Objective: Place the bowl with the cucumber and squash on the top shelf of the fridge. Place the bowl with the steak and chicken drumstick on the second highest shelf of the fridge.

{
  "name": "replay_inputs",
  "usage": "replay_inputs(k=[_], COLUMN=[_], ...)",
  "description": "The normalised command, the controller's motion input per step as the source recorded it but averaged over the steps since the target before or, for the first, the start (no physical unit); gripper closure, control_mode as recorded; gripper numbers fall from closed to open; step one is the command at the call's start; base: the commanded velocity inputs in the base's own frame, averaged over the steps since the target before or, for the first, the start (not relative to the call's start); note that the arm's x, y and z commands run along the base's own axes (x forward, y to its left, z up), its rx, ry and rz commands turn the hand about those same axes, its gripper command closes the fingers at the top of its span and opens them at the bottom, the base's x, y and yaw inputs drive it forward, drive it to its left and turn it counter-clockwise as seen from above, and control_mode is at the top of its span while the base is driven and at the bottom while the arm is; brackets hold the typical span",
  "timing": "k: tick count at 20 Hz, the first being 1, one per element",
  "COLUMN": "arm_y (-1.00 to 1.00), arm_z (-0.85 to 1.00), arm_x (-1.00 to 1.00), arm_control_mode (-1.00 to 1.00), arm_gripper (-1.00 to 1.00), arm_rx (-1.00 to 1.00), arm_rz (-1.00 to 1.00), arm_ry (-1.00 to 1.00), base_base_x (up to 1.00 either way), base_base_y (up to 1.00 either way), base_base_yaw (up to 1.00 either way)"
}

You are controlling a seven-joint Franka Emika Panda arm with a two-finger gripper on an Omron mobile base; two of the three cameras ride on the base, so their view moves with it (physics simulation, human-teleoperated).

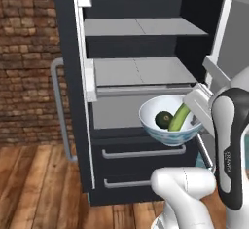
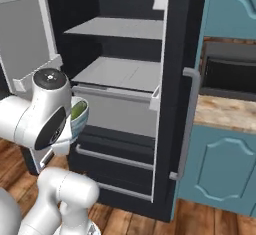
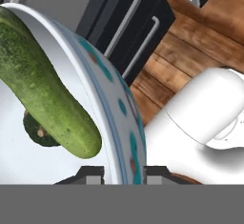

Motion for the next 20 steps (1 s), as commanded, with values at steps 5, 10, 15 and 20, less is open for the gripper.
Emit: replay_inputs(k=[5,10,15,20], arm_y=[0.0,0.0,0.0,0.03], arm_z=[0.0,0.0,0.0,0.05], arm_x=[0.0,0.0,0.0,0.04], arm_control_mode=[1.0,1.0,1.0,-1.0], arm_gripper=[1.0,1.0,1.0,1.0], arm_rx=[0.0,0.0,0.0,-0.01], arm_rz=[0.0,0.0,0.0,-0.01], arm_ry=[0.0,0.0,0.0,-0.02], base_base_x=[0.67,0.81,0.66,0.33], base_base_y=[0.28,0.35,0.28,0.3], base_base_yaw=[-0.31,-0.19,-0.13,-0.1])
